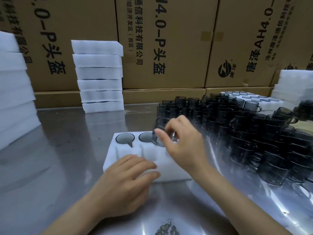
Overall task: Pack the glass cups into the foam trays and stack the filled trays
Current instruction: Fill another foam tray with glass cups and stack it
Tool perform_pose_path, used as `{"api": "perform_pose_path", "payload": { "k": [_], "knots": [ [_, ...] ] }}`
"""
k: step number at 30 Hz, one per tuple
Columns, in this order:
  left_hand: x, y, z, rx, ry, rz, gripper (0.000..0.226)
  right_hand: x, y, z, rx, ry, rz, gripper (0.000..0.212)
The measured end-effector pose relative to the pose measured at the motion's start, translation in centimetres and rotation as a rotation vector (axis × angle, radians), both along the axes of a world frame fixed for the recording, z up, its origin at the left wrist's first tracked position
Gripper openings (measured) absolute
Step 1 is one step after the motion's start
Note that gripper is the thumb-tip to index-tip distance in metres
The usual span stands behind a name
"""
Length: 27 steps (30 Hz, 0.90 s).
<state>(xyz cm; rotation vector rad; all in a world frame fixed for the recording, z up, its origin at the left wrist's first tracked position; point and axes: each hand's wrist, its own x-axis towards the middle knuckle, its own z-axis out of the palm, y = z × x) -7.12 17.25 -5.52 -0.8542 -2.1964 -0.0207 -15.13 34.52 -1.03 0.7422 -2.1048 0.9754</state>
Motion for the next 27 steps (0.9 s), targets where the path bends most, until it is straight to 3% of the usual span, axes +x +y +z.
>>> {"api": "perform_pose_path", "payload": {
  "k": [6, 10, 27],
  "knots": [
    [1.1, -4.2, 1.1, 0.466, 0.0, 0.205, 0.025, 1.5, -4.1, -0.8, 0.172, 0.023, 0.24, 0.014],
    [0.9, -4.8, 1.5, 0.791, -0.057, 0.22, 0.025, 1.9, -5.9, -1.5, 0.246, 0.036, 0.266, 0.014],
    [0.7, -4.6, 1.2, 0.77, -0.131, 0.284, 0.032, 3.3, -6.4, -2.7, 0.306, 0.002, 0.247, 0.024]
  ]
}}
